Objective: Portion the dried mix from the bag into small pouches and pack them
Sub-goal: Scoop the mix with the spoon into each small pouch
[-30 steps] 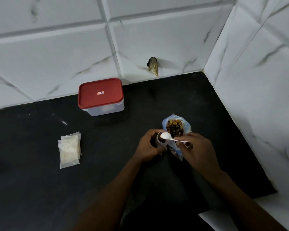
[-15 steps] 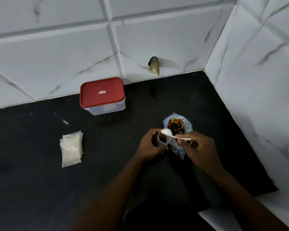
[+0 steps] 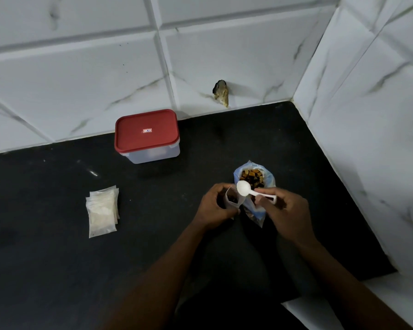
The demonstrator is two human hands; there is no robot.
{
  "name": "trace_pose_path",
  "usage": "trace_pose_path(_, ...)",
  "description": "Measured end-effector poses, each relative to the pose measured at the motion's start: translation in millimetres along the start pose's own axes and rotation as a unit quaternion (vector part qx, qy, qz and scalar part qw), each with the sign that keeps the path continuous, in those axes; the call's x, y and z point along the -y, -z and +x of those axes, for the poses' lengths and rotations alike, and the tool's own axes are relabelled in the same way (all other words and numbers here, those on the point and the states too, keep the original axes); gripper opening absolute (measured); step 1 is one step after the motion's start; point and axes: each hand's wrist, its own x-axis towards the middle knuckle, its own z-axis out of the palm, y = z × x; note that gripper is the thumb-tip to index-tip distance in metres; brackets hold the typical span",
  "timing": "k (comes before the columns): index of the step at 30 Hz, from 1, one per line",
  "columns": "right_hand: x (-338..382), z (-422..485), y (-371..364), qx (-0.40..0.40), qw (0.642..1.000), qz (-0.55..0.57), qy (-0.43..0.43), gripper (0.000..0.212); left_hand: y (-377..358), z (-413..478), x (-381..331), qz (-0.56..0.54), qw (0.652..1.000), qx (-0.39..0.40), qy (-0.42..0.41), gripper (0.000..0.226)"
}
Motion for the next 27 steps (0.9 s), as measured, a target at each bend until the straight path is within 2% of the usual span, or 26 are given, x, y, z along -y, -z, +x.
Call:
trace_pose_path(3,-0.9,4.9,3.0,-0.020,0.993,0.079,-0.082,0.018,0.9,-1.6,-1.5,0.006,1.000,-0.005,-0.005,0.053)
trace_pose_path(6,-6.9,11.3,4.4,-0.035,0.990,0.061,-0.122,0.016,2.3,-3.2,-3.0,0.017,1.000,0.002,0.000,0.054)
trace_pose_path(12,-19.7,21.6,-5.0,0.026,0.990,-0.120,-0.073,0.031,6.8,-11.1,-8.0,0.004,1.000,-0.003,0.018,0.053)
trace_pose_path(15,-16.0,19.8,-10.3,0.007,0.982,-0.186,-0.011,0.036,9.0,-16.8,-12.7,-0.001,1.000,-0.002,0.031,0.046)
trace_pose_path(17,-8.2,16.2,-11.6,0.011,0.987,-0.153,0.036,0.033,10.4,-20.2,-12.8,-0.006,0.999,0.001,0.039,0.040)
trace_pose_path(20,7.3,8.4,-16.0,0.069,0.992,-0.086,0.067,0.030,13.5,-26.6,-14.0,-0.021,0.999,-0.009,0.043,0.029)
trace_pose_path(24,15.8,1.8,-28.4,0.123,0.991,-0.033,0.029,0.035,18.2,-34.8,-16.6,0.015,0.999,-0.021,0.023,0.024)
trace_pose_path(27,20.0,-1.7,-35.5,0.142,0.989,0.029,0.000,0.032,24.5,-40.9,-14.6,0.013,0.999,-0.037,0.017,0.025)
